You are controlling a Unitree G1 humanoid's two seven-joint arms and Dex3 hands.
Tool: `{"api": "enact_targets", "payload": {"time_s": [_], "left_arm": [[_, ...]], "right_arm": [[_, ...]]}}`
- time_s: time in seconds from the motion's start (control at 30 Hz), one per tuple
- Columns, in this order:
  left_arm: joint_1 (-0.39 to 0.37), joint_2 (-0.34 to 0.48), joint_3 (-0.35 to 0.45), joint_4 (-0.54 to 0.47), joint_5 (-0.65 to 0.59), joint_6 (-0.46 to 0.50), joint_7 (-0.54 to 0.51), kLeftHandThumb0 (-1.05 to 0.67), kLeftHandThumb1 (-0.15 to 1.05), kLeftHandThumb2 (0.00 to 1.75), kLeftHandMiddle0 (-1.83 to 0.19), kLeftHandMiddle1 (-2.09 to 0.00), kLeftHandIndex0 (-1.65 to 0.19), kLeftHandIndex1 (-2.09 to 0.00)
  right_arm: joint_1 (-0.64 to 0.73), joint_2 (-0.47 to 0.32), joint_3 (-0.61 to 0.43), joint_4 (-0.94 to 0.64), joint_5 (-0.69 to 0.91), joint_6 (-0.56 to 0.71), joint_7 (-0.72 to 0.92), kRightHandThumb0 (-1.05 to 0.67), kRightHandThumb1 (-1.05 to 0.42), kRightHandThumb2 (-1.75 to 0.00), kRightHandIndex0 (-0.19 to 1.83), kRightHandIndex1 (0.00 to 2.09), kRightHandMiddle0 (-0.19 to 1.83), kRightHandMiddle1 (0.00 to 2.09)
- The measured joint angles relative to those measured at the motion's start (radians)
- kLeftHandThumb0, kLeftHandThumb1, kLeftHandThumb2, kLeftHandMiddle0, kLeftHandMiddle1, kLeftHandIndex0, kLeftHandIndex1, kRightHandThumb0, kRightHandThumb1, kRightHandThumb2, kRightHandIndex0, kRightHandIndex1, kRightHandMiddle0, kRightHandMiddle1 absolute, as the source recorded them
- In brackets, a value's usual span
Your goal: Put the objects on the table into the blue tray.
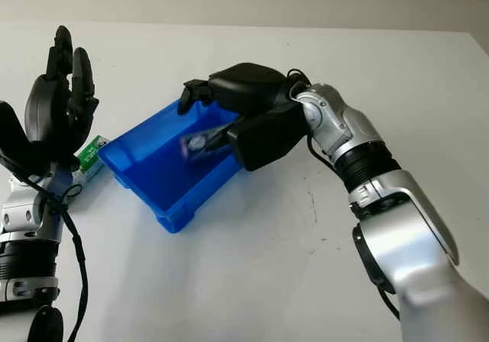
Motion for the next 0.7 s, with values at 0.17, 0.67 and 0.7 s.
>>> {"api": "enact_targets", "payload": {"time_s": [0.17,0.67,0.7], "left_arm": [[0.0,0.0,-0.002,0.013,0.001,0.0,-0.001,-0.76,1.05,0.59,0.19,0.0,0.19,0.0],[-0.001,-0.001,-0.005,0.018,0.003,-0.01,-0.01,-0.76,1.05,0.58,0.19,0.0,0.19,0.0],[-0.001,-0.002,-0.005,0.02,0.002,-0.011,-0.015,-0.76,1.05,0.58,0.19,0.0,0.19,0.0]], "right_arm": [[0.022,-0.015,-0.035,-0.06,0.018,-0.018,-0.058,-0.9,-1.05,-0.53,-0.19,0.0,-0.19,0.0],[0.362,0.028,-0.387,-0.27,0.399,0.338,-0.197,-0.81,-1.05,-0.67,-0.19,0.0,-0.19,0.0],[0.39,0.035,-0.402,-0.283,0.421,0.376,-0.202,-0.78,-1.05,-0.67,-0.19,0.0,-0.19,0.0]]}}
